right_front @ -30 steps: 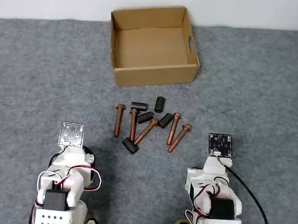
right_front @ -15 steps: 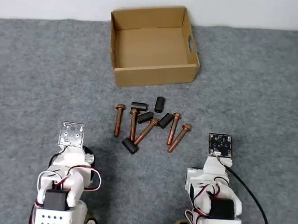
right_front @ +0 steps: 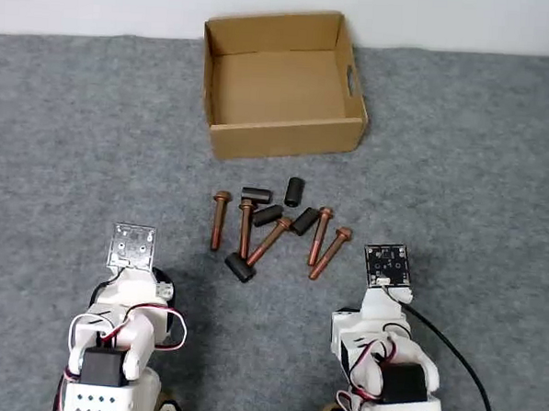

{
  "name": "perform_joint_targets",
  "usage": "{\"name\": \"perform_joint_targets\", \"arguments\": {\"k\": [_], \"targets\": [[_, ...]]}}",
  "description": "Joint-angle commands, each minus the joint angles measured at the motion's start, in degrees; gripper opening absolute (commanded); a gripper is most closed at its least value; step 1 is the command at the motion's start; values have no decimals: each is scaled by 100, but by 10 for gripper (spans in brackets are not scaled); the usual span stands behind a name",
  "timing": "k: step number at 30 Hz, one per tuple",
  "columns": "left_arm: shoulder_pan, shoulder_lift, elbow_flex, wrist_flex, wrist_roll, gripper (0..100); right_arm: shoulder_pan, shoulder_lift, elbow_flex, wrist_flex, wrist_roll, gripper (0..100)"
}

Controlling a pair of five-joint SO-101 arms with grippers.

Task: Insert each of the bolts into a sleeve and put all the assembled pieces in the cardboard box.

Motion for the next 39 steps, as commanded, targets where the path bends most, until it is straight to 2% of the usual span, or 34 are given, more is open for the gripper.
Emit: {"name": "perform_joint_targets", "arguments": {"k": [1, 5, 7, 11, 14, 22, 27, 31, 36, 39], "targets": [[-26, -53, -66, 26, -9, 6, -22, -40, 105, 31, 44, 11], [-26, -53, -66, 26, -9, 6, -4, -48, -193, -268, 0, 9], [-26, -53, -66, 26, -9, 6, 57, -40, -721, -646, 0, 9], [-26, -53, -66, 26, -9, 6, 75, 31, -1996, -585, -536, 8], [-26, -53, -66, 26, -9, 6, -66, 391, -2760, -585, -554, 8], [-26, -53, -66, 26, -9, 6, -796, 3811, -5108, -154, -563, 9], [-26, -53, -66, 26, -9, 6, -866, 5807, -5855, -198, -536, 10], [-26, -53, -66, 26, -9, 6, -1288, 7152, -6321, -198, -492, 12], [-26, -53, -66, 26, -9, 6, -2158, 8470, -6857, -180, 448, 12], [-26, -53, -66, 26, -9, 6, -2492, 9138, -7376, -198, 721, 12]]}}
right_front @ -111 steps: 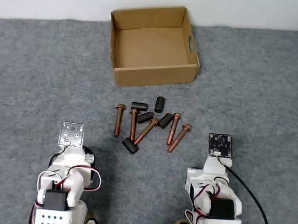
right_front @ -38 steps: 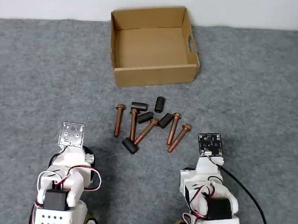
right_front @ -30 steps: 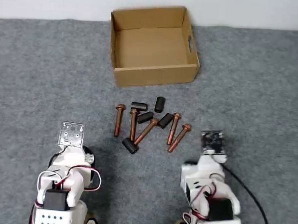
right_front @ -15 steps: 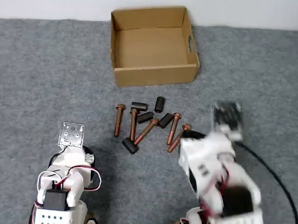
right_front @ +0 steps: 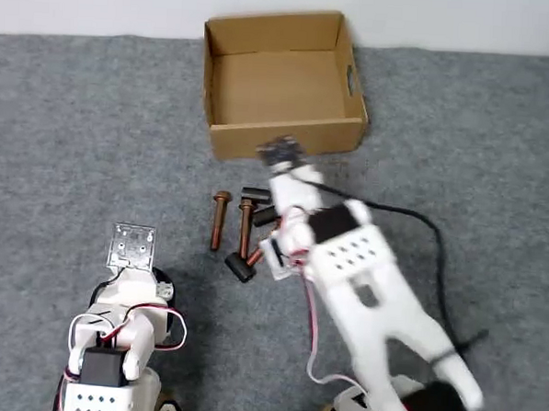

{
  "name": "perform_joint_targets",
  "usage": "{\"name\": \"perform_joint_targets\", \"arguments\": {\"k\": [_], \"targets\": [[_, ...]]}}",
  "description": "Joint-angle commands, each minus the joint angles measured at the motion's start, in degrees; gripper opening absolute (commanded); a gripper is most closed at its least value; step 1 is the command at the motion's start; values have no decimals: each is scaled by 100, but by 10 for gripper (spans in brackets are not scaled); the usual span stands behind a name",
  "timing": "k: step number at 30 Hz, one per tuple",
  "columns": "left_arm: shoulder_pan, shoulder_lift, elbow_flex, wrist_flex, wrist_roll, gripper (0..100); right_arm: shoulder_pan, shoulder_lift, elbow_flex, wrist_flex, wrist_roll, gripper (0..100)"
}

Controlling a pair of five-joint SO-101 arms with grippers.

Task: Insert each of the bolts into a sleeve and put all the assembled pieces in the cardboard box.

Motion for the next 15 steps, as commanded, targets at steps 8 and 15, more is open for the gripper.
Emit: {"name": "perform_joint_targets", "arguments": {"k": [8, 15], "targets": [[-26, -53, -66, 26, -9, 6, -963, 2158, -2092, 84, 264, 90], [-26, -53, -66, 26, -9, 6, -1174, 3143, -2822, 84, 255, 207]]}}
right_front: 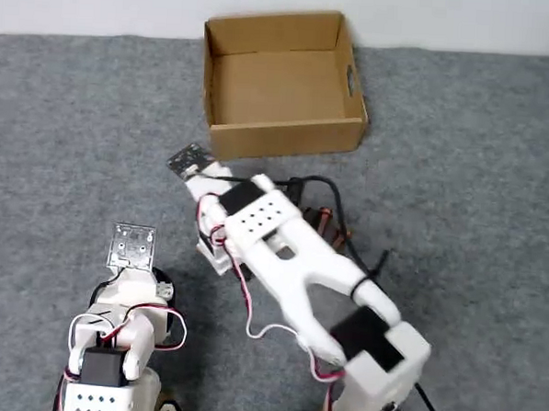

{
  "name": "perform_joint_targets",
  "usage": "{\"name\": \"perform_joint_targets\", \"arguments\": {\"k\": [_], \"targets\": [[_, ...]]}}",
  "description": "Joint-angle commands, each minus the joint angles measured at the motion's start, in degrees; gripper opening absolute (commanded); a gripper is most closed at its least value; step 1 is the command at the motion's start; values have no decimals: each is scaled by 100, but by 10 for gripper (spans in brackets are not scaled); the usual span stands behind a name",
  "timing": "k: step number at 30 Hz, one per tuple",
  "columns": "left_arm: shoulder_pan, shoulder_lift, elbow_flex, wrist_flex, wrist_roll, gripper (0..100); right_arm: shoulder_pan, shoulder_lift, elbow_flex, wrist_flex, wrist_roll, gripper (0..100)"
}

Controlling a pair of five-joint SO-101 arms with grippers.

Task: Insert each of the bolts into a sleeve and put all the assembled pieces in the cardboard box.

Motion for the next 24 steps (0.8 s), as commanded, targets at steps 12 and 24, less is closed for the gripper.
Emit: {"name": "perform_joint_targets", "arguments": {"k": [12, 24], "targets": [[-26, -53, -66, 26, -9, 6, -171, 989, -519, -92, 9, 136], [-26, -53, -66, 26, -9, 6, -189, 1138, -554, -101, 18, 108]]}}
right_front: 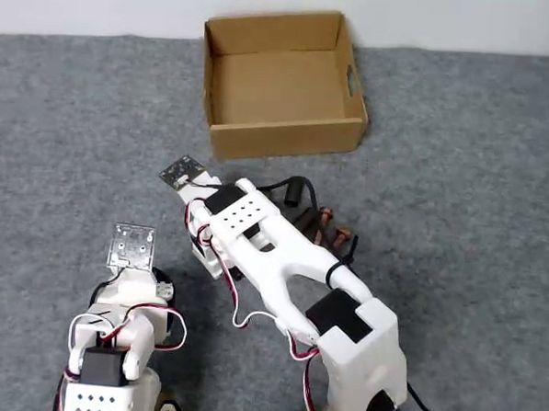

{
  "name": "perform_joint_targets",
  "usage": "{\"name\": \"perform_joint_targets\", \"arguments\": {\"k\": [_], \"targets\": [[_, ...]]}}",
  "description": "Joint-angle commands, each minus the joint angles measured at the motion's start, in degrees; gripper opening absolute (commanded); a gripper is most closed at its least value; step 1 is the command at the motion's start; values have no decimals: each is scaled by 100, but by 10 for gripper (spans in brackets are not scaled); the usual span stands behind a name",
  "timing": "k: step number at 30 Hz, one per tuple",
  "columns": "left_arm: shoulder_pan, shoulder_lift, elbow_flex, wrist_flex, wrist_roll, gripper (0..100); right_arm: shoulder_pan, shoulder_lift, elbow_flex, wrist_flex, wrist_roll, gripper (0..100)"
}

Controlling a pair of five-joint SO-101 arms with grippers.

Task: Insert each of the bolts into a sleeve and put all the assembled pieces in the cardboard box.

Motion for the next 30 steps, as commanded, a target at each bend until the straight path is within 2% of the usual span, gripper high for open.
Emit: {"name": "perform_joint_targets", "arguments": {"k": [1, 11, 21, 30], "targets": [[-26, -53, -66, 26, -9, 6, -101, -57, -132, 207, 9, 109], [-26, -53, -66, 26, -9, 6, -242, -418, -220, 716, 9, 109], [-26, -53, -66, 26, -9, 6, -514, -382, -202, 602, 9, 109], [-26, -53, -66, 26, -9, 6, -110, 312, -202, 637, 9, 103]]}}
